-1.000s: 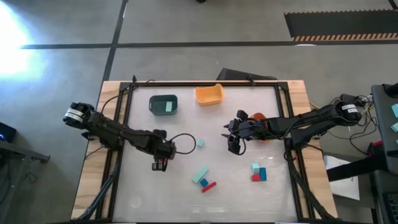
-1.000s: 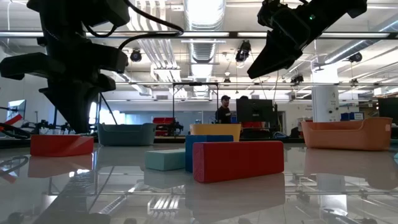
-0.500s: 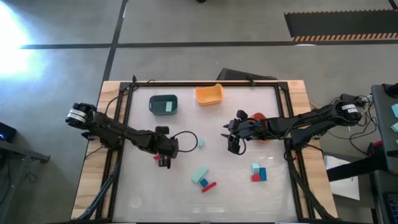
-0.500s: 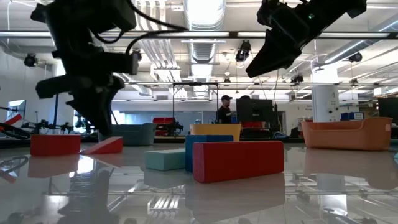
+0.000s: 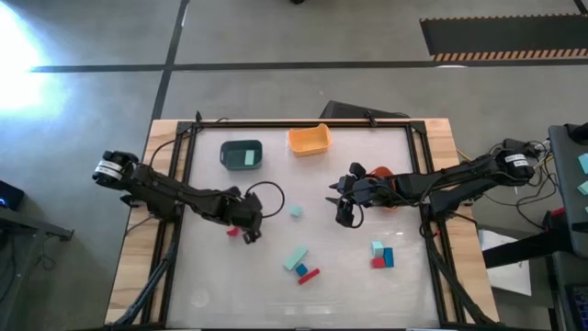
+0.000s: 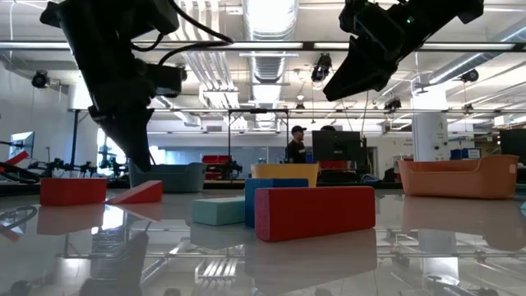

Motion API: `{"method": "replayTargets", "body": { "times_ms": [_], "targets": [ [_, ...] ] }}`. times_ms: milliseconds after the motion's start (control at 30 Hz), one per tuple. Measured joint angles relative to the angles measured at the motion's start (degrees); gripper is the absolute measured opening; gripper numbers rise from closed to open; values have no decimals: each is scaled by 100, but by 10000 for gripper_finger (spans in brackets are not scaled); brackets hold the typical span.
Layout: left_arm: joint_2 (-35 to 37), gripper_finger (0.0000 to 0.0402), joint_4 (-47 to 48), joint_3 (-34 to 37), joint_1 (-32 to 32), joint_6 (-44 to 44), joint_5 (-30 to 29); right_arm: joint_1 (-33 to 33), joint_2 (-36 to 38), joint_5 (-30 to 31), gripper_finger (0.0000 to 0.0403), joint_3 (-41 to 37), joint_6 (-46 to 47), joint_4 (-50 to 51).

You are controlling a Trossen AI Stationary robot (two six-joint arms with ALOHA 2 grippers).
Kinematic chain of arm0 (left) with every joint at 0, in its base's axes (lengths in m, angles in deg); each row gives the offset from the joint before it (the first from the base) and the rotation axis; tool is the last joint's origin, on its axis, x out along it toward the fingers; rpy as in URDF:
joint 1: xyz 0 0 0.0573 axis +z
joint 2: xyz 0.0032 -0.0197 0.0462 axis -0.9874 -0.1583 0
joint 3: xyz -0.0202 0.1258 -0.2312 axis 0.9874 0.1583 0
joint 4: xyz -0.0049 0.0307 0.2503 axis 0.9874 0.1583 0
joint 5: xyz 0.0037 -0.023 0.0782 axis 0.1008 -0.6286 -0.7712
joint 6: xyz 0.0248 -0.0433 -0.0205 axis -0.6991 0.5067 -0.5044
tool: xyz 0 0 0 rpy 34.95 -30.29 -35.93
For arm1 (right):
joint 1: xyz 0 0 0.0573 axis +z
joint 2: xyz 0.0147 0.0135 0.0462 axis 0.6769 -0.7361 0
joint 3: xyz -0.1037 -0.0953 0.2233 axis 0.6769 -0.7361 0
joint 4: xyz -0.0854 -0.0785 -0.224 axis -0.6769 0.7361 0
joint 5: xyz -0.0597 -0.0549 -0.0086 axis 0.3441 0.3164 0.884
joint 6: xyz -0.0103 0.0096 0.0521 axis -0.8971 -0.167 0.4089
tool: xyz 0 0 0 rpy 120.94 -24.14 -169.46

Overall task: Sort & place blocks by color
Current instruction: Put the orange block into the yellow bin

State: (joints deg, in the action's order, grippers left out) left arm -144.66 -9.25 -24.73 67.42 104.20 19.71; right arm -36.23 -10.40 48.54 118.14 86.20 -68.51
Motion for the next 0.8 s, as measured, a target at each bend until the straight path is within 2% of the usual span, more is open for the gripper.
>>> {"method": "replayTargets", "body": {
  "times_ms": [200, 333, 600, 800],
  "targets": [
    [-33, 202, -105, 199, 2, 800, -284, -1, 0, -2, 176, 0, 8, 0],
    [-136, 235, -493, 311, 2, 809, -318, 0, 0, -2, 176, 0, 7, -2],
    [-491, 237, -570, 424, 2, 810, -406, 0, 0, -2, 176, 0, 9, 0],
    [-752, 192, -657, 389, -7, 687, -461, 0, -1, 0, 176, 0, 9, -2]
  ]
}}
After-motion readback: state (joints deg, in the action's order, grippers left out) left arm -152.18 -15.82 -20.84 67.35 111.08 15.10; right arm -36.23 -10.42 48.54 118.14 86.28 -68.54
